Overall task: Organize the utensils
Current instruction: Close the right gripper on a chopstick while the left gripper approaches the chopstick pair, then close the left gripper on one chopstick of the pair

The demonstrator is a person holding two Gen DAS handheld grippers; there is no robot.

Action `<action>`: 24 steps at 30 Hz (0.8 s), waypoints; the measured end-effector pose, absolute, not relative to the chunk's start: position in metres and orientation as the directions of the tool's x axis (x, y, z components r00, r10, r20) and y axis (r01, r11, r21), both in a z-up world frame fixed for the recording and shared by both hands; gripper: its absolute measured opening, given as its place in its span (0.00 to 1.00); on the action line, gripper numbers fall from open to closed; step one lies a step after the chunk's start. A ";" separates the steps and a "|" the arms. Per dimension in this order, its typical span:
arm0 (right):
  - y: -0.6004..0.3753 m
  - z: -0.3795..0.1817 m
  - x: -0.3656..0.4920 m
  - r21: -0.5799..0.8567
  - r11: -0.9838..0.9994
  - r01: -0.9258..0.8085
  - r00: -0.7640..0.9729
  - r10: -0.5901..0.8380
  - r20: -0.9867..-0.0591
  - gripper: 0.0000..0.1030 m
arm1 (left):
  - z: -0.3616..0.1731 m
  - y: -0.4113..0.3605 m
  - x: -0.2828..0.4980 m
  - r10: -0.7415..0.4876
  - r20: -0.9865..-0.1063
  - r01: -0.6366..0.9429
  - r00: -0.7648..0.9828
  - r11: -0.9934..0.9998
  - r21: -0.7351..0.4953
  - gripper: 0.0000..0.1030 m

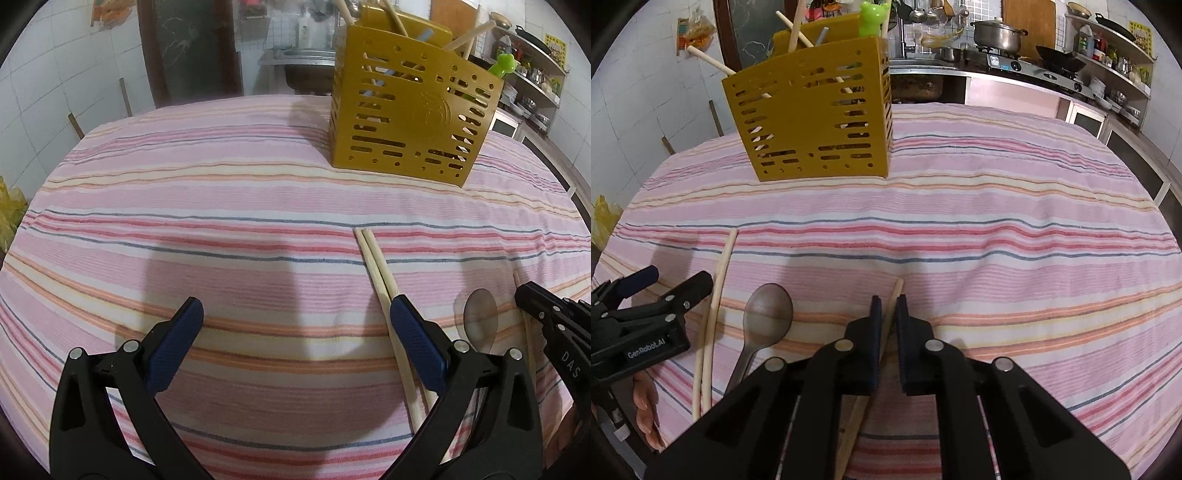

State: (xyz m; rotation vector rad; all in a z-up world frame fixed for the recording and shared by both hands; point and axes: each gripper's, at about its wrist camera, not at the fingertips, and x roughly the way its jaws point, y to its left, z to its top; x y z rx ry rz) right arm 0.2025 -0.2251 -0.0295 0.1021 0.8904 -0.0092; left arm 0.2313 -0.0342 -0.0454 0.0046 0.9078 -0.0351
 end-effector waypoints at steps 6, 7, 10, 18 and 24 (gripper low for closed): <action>-0.228 -0.031 0.200 0.104 0.993 0.050 0.635 0.048 -0.771 0.08 | -0.045 -0.050 0.233 0.016 -0.782 0.039 0.623 0.998 0.051 0.95; -0.229 -0.031 0.200 0.103 0.994 0.048 0.636 0.049 -0.770 0.08 | -0.045 -0.053 0.232 0.029 -0.779 0.038 0.626 0.997 0.068 0.95; -0.229 -0.032 0.197 0.105 0.993 0.047 0.637 0.051 -0.770 0.08 | -0.046 -0.058 0.229 0.050 -0.780 0.042 0.624 0.994 0.098 0.94; -0.221 -0.033 0.196 0.072 0.995 0.071 0.634 0.011 -0.773 0.10 | -0.047 -0.063 0.239 -0.017 -0.802 0.064 0.597 0.998 0.027 0.67; -0.226 -0.032 0.200 0.109 0.990 0.086 0.630 0.031 -0.776 0.08 | -0.040 -0.073 0.257 -0.051 -0.818 0.092 0.573 0.996 0.002 0.35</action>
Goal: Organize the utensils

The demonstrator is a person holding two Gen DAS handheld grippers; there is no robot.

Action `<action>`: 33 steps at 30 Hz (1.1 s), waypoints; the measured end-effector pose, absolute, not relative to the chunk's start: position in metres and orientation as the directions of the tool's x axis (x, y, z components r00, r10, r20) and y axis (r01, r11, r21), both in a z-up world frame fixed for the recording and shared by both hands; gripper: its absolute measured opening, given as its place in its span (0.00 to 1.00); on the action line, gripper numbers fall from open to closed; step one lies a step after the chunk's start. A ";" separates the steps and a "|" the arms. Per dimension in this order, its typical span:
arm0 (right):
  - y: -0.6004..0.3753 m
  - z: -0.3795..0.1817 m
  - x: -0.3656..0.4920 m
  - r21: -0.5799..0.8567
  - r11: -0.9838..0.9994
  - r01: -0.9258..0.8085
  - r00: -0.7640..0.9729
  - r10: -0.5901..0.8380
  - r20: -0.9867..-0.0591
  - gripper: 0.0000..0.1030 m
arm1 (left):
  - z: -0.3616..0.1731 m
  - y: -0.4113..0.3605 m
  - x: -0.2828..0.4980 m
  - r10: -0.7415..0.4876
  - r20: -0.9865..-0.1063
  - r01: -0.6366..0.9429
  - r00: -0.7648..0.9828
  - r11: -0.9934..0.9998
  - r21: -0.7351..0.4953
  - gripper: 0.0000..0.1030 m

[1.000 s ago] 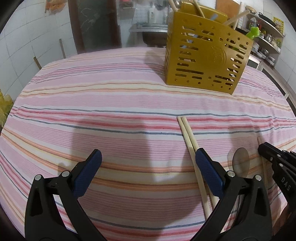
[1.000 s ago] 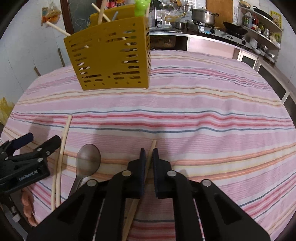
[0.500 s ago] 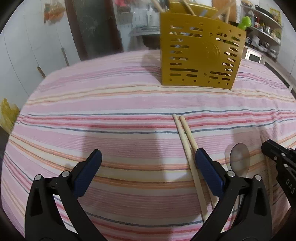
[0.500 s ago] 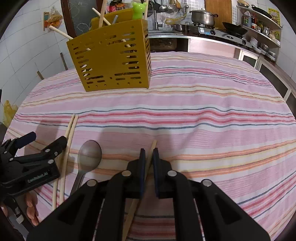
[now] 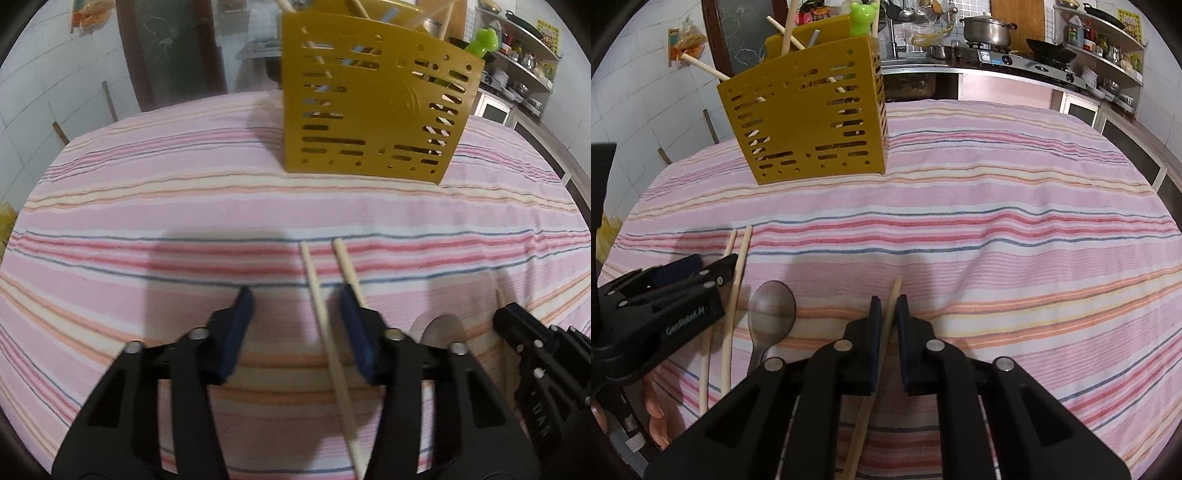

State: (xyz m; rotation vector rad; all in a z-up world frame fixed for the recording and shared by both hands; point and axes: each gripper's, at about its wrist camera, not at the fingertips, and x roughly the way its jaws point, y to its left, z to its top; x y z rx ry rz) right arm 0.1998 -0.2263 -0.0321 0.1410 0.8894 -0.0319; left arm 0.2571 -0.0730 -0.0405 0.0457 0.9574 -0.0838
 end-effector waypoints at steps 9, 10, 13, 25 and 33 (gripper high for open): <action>-0.225 -0.025 0.207 0.101 0.990 0.103 0.631 0.013 -0.776 0.07 | -0.037 -0.073 0.277 -0.108 -0.830 0.111 0.547 0.992 -0.056 0.08; -0.226 -0.022 0.207 0.100 0.989 0.106 0.642 0.008 -0.767 0.06 | -0.036 -0.071 0.276 -0.114 -0.827 0.114 0.550 0.992 -0.061 0.08; -0.228 -0.016 0.205 0.101 0.988 0.116 0.664 -0.001 -0.748 0.06 | -0.033 -0.066 0.271 -0.120 -0.814 0.109 0.568 0.992 -0.070 0.07; -0.243 0.031 0.166 0.184 0.976 0.114 0.810 0.016 -0.586 0.06 | 0.034 -0.044 0.200 -0.141 -0.624 0.119 0.769 0.990 -0.078 0.06; -0.245 0.061 0.123 0.194 0.976 0.094 0.893 0.003 -0.451 0.06 | 0.071 -0.037 0.153 -0.145 -0.488 0.130 0.861 0.989 -0.065 0.06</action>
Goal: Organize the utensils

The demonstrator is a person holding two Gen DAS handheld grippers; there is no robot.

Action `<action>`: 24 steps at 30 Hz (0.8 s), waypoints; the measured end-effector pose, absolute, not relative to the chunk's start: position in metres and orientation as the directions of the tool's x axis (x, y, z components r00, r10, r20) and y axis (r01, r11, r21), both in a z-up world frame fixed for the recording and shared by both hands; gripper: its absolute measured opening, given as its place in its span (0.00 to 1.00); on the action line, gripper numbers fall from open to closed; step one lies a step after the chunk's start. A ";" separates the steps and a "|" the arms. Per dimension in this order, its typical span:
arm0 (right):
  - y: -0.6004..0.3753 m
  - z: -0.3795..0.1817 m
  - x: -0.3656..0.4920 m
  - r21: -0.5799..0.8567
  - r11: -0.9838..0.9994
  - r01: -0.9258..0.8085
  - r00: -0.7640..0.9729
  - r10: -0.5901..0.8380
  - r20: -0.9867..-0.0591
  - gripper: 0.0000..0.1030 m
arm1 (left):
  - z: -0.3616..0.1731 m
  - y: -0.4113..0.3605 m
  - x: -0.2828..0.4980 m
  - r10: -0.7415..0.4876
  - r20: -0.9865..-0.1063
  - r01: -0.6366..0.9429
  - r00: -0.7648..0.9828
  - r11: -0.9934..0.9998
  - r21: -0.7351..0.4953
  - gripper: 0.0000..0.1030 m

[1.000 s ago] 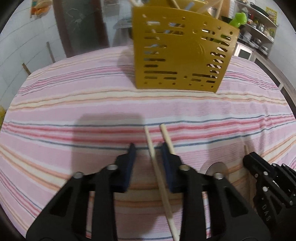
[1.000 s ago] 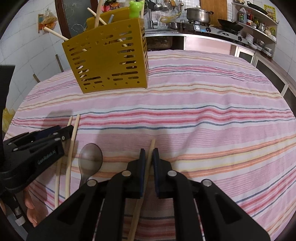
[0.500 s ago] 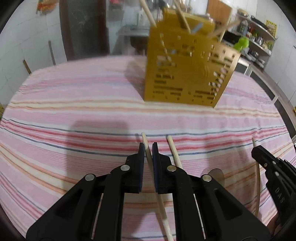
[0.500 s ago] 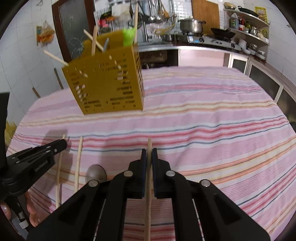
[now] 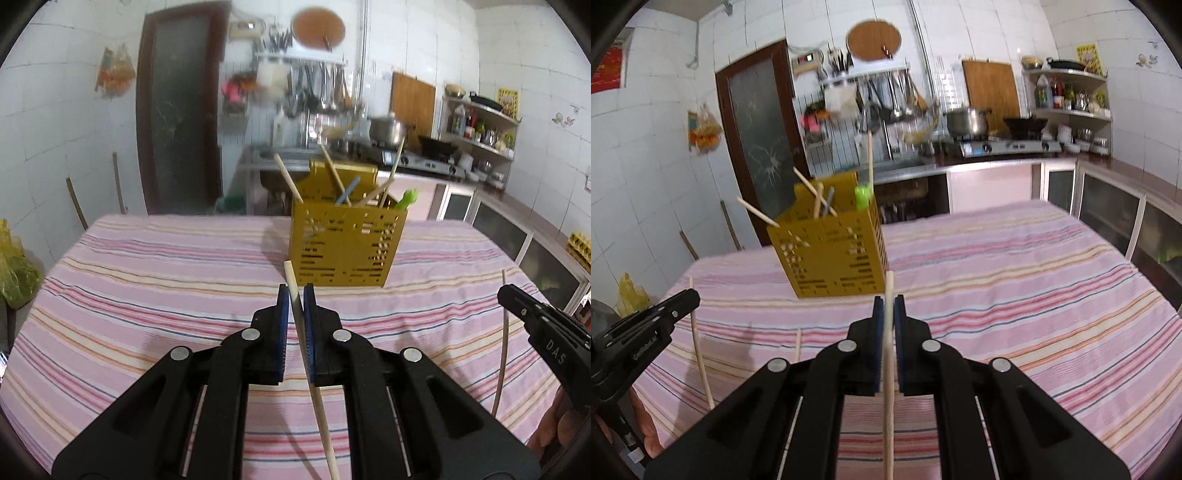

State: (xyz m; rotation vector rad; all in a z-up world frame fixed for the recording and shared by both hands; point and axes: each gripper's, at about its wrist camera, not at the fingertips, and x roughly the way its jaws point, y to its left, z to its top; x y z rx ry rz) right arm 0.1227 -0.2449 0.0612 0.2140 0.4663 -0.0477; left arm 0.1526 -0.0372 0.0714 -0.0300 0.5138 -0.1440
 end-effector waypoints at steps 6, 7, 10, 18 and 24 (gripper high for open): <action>-0.240 0.073 0.097 0.162 0.983 0.086 0.922 -0.017 -0.387 0.06 | 0.084 -0.036 0.118 -0.136 -0.402 0.139 0.906 0.990 -0.022 0.07; -0.239 0.074 0.094 0.156 0.984 0.084 0.925 -0.019 -0.379 0.06 | 0.085 -0.037 0.114 -0.136 -0.393 0.140 0.909 0.990 -0.019 0.07; -0.237 0.078 0.086 0.141 0.987 0.082 0.935 -0.027 -0.355 0.06 | 0.089 -0.038 0.100 -0.132 -0.362 0.142 0.923 0.990 0.001 0.07; -0.232 0.097 0.067 0.118 0.990 0.073 0.957 -0.037 -0.287 0.06 | 0.097 -0.031 0.088 -0.130 -0.323 0.136 0.937 0.991 -0.006 0.06; -0.228 0.106 0.064 0.114 0.991 0.064 0.965 -0.032 -0.261 0.06 | 0.103 -0.027 0.084 -0.128 -0.300 0.133 0.945 0.991 -0.003 0.06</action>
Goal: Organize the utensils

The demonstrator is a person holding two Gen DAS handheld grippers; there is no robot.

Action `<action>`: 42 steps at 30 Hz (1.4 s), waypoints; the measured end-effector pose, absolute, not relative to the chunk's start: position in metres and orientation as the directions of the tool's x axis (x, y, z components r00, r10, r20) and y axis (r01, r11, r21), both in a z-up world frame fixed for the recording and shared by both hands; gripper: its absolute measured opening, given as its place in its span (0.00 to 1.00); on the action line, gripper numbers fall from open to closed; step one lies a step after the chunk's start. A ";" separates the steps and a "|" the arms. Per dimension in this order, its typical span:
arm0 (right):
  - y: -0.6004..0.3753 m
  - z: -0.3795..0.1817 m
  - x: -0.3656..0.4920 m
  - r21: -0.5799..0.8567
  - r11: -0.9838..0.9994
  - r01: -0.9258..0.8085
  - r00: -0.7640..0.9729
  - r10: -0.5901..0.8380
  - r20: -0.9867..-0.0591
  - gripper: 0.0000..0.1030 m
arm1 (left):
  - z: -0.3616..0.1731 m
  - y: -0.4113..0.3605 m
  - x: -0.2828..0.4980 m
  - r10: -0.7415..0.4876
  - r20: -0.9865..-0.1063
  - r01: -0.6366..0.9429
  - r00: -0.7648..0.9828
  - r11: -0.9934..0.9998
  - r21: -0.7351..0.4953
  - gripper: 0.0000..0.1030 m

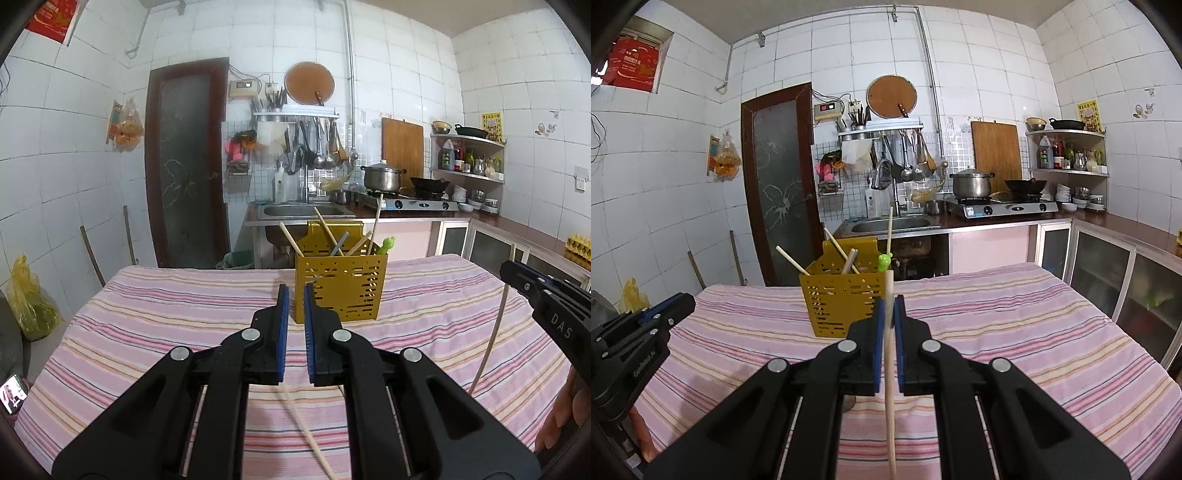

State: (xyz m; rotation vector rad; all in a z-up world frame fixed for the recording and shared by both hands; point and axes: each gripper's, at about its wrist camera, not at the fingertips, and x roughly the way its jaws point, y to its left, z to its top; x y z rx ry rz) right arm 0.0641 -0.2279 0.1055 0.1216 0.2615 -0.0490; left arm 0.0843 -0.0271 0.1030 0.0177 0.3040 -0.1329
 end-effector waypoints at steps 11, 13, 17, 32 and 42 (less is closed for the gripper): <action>-0.226 0.104 0.072 0.105 0.994 0.043 0.960 -0.012 -0.281 0.06 | 0.096 -0.012 0.105 -0.109 -0.382 0.094 0.917 0.994 -0.057 0.04; -0.226 0.102 0.077 0.100 0.994 0.043 0.957 -0.012 -0.291 0.06 | 0.088 -0.006 0.117 -0.105 -0.431 0.078 0.896 0.994 -0.081 0.04; -0.231 0.099 0.089 0.098 0.994 0.054 0.952 -0.021 -0.305 0.06 | 0.070 0.004 0.142 -0.092 -0.532 0.034 0.842 0.992 -0.118 0.35; -0.260 0.061 0.182 0.144 0.985 0.096 0.860 -0.010 -0.509 0.06 | -0.016 0.002 0.244 -0.036 -0.770 -0.073 0.637 0.992 -0.106 0.58; -0.265 0.038 0.201 0.152 0.982 0.112 0.834 -0.010 -0.551 0.06 | -0.046 -0.018 0.283 0.024 -0.817 -0.088 0.576 0.996 -0.032 0.17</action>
